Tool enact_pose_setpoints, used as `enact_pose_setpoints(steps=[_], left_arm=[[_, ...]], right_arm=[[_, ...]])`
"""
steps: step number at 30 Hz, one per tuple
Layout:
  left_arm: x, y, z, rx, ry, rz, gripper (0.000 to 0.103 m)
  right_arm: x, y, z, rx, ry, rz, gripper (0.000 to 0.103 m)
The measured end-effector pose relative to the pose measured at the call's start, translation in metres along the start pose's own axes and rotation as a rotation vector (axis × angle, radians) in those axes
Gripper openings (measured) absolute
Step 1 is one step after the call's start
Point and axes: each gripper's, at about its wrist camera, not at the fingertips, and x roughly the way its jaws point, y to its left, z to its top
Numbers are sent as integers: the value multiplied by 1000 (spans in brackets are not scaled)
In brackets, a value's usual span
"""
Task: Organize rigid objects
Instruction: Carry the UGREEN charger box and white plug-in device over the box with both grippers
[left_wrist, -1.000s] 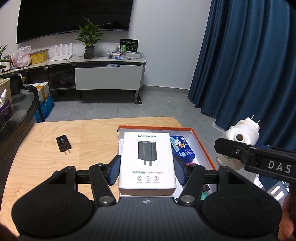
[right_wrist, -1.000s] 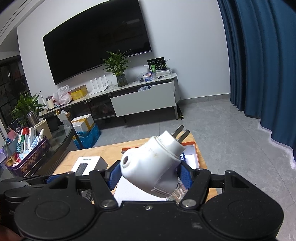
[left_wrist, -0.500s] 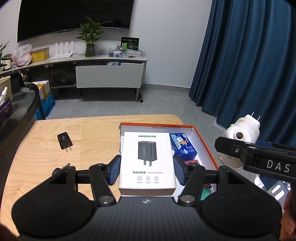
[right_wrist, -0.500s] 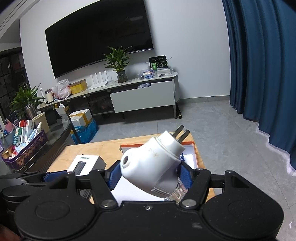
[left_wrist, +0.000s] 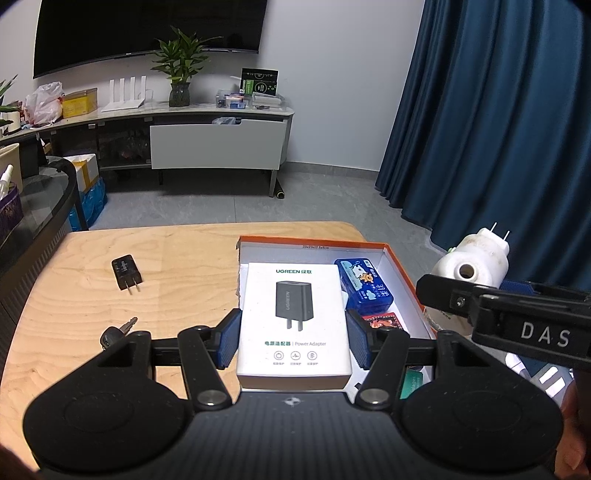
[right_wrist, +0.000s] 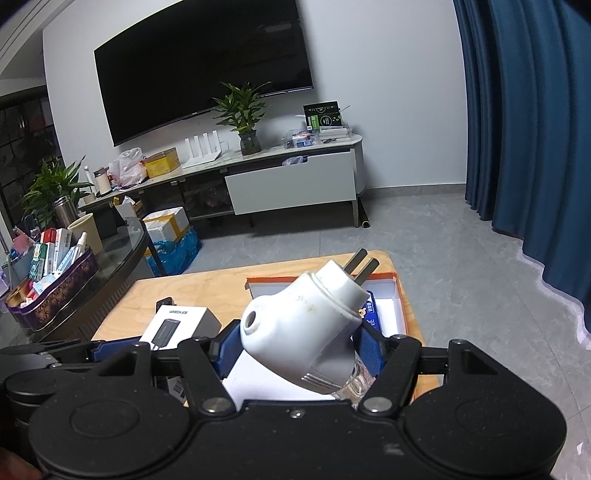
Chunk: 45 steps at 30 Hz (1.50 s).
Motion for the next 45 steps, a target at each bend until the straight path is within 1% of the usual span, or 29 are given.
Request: enact_pose_setpoints(steps=[32,45], left_arm=[[1,3,-5,-13,13,-4,59],[9,1,-6,-8,29,-10,59]], right_arm=[[-1,4,-2,-7,6,6,77],[5,-3,-8,15,21,-26,77]])
